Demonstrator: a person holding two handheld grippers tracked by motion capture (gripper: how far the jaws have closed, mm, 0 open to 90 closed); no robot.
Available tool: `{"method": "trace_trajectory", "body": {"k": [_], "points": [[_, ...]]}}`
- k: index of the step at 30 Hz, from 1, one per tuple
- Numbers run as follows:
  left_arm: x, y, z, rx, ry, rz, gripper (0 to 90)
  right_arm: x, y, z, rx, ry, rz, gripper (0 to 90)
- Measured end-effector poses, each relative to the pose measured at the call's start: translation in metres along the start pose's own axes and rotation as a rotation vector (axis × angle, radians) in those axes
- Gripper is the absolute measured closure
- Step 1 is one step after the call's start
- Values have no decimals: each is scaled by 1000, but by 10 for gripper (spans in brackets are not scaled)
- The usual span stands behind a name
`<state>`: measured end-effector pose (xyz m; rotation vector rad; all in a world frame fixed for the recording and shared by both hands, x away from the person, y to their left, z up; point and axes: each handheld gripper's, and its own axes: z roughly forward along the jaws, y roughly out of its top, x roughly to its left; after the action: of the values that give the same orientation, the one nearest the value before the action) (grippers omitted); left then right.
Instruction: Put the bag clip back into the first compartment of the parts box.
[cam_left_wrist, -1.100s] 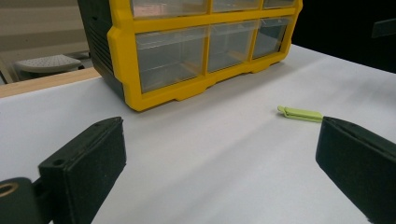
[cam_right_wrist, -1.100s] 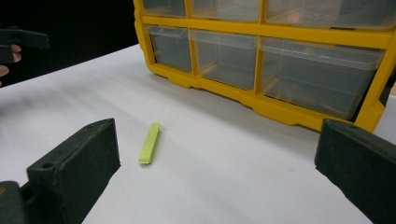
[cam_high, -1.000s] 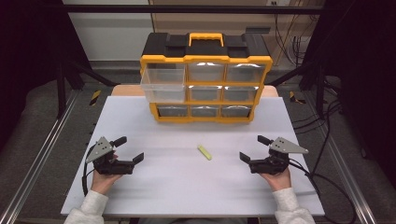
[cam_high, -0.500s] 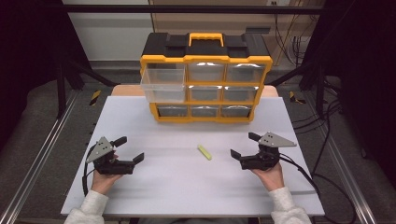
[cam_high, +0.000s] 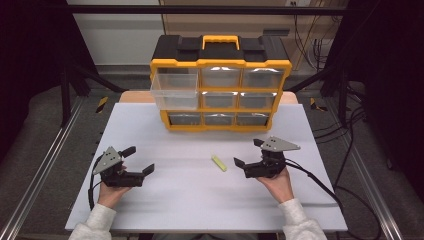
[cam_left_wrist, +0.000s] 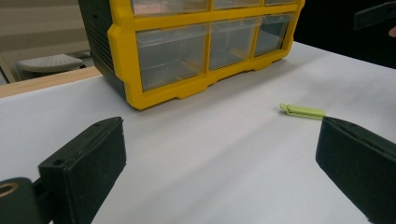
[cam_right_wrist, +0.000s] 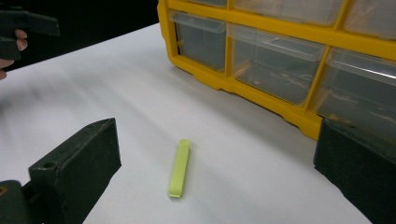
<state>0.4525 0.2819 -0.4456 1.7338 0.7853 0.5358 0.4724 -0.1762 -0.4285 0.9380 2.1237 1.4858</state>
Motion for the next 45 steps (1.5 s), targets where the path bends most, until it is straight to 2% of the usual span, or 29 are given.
{"method": "trace_trajectory", "body": {"k": [7, 18, 23, 26, 32, 35, 39, 45], "points": [[0, 0, 1, 1, 0, 1, 15, 8, 4, 18, 39, 13, -13, 10], [-1, 0, 1, 7, 1, 5, 16, 11, 8, 43, 66, 23, 12, 18], [-1, 0, 1, 8, 0, 6, 15, 15, 8, 57, 119, 18, -18, 21], [-1, 0, 2, 9, 1, 5, 15, 16, 6, 64, 131, 34, -10, 27], [-1, 0, 2, 10, -1, 8, 15, 21, 3, 79, 198, 27, -41, 48], [-1, 0, 2, 12, -1, 7, 15, 20, 0, 84, 211, 35, -24, 65], [-1, 0, 2, 9, -3, 5, 15, 18, -4, 88, 250, 29, -28, 86], [-1, 0, 2, 12, -2, 6, 15, 18, -9, 93, 300, 43, -29, 168]]}}
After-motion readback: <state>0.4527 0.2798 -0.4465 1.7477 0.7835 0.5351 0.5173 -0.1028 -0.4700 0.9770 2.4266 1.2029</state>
